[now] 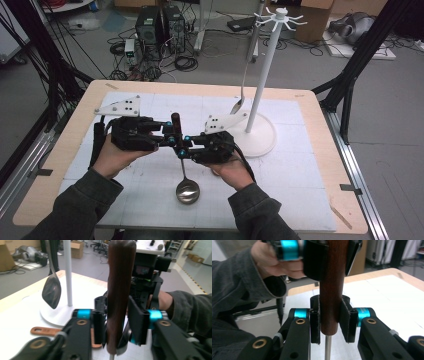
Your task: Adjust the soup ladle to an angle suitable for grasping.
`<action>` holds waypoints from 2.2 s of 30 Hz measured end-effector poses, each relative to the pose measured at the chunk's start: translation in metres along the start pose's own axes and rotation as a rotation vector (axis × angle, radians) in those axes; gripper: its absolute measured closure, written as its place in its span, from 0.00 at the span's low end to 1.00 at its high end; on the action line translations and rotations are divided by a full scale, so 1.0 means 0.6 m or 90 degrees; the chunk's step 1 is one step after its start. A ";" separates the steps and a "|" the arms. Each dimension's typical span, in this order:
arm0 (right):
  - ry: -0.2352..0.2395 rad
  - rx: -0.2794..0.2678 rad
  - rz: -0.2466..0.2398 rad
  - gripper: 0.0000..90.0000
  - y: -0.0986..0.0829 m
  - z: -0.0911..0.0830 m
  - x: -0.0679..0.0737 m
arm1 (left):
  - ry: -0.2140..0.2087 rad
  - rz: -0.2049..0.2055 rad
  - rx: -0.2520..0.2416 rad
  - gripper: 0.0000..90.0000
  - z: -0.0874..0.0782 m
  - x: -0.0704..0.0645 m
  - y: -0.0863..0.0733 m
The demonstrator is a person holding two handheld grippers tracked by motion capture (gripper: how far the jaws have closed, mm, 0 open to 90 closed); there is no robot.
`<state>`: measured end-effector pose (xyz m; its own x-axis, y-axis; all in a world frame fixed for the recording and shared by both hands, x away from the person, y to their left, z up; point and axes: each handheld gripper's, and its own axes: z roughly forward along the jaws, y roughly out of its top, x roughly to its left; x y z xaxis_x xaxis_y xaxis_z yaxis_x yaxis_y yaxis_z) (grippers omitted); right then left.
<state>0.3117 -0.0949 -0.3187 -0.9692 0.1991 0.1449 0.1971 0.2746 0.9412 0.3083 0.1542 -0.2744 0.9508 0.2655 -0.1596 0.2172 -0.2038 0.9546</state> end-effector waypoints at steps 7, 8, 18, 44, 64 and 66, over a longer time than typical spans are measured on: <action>-0.071 -0.015 0.016 0.82 0.004 -0.033 -0.001 | 0.028 0.007 0.018 0.64 -0.018 -0.001 -0.008; -0.083 -0.017 0.021 0.82 0.005 -0.039 -0.001 | 0.033 0.008 0.019 0.63 -0.020 -0.001 -0.010; -0.171 -0.027 0.031 0.82 0.010 -0.091 -0.012 | 0.071 0.004 0.031 0.55 -0.041 0.004 -0.040; -0.268 -0.046 0.058 0.82 0.039 -0.178 -0.047 | 0.142 -0.013 0.060 0.34 -0.083 0.011 -0.117; -0.323 -0.056 0.057 0.82 0.083 -0.228 -0.067 | 0.173 -0.018 0.067 0.25 -0.089 0.015 -0.147; -0.328 -0.059 0.057 0.82 0.088 -0.235 -0.068 | 0.176 -0.019 0.067 0.24 -0.089 0.015 -0.149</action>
<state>0.3412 -0.2209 -0.2318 -0.7463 0.6610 0.0785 0.2389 0.1559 0.9584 0.2854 0.2252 -0.3475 0.8506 0.5164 -0.0992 0.2801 -0.2852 0.9166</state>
